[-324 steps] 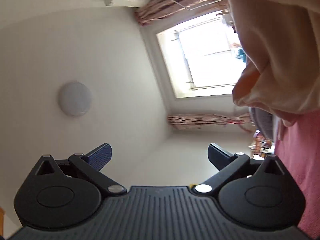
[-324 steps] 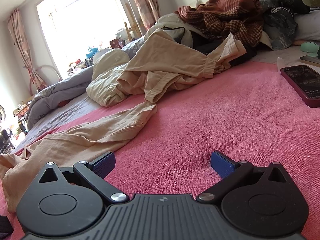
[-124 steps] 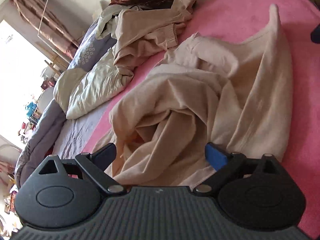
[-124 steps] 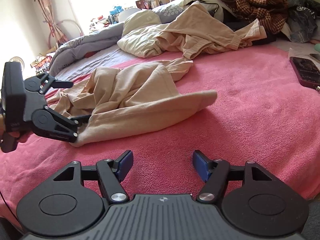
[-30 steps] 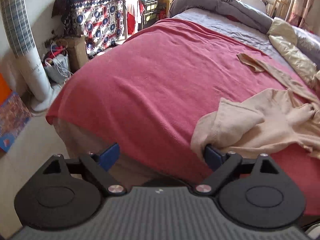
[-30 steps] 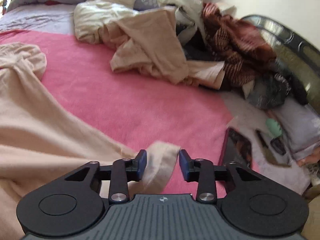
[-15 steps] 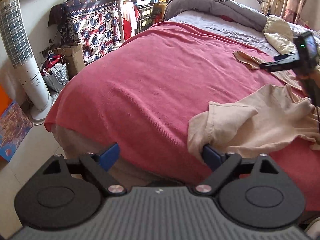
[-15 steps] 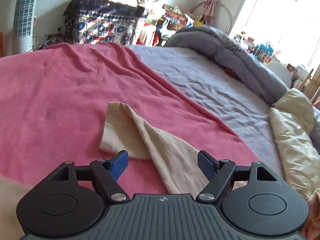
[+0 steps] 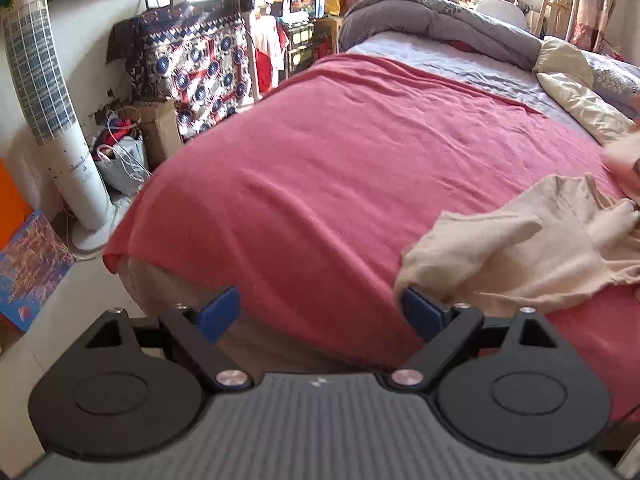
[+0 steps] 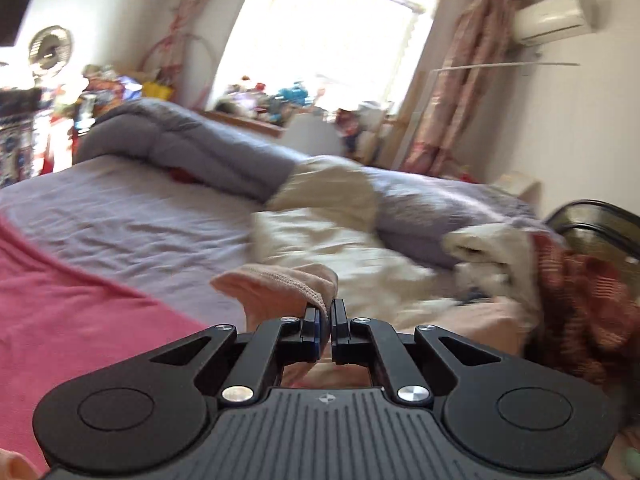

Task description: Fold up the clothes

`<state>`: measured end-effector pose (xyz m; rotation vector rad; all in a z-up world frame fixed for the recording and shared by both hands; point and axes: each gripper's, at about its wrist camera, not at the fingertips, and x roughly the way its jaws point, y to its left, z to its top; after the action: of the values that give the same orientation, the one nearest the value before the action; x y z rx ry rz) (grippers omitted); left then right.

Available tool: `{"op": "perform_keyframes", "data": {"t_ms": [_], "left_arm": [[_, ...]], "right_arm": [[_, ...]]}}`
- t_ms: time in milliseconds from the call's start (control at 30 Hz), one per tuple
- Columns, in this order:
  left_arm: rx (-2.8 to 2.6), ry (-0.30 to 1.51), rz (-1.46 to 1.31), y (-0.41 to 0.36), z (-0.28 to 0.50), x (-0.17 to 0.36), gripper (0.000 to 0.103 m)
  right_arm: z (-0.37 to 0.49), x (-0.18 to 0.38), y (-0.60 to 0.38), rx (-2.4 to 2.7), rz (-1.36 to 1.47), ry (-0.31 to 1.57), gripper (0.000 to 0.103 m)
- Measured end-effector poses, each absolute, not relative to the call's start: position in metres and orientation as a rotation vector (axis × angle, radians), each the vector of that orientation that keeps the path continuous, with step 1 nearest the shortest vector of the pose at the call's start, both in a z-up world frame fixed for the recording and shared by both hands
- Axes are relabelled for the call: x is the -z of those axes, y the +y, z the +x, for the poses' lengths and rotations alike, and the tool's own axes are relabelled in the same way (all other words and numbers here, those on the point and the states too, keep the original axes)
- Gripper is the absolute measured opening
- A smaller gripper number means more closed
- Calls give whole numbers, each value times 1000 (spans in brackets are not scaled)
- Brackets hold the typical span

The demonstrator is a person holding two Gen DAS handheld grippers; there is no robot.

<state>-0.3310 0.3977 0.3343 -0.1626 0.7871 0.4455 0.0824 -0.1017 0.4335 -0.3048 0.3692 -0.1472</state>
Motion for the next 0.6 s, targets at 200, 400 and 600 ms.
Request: {"op": "perform_keyframes", "data": {"t_ms": [200,400,600], "left_arm": [[-561,742,-177,418,-317,-353,89],[-310,708,-27,372,-267,-374,89],[57,634,106,302,-177,-387,91]], "right_arm": [[20,-468,-274,440,-281,440,7],[-5,-380,-323,444,-317,776,48],[-22,-347,-260,8,-287,740,75]]}}
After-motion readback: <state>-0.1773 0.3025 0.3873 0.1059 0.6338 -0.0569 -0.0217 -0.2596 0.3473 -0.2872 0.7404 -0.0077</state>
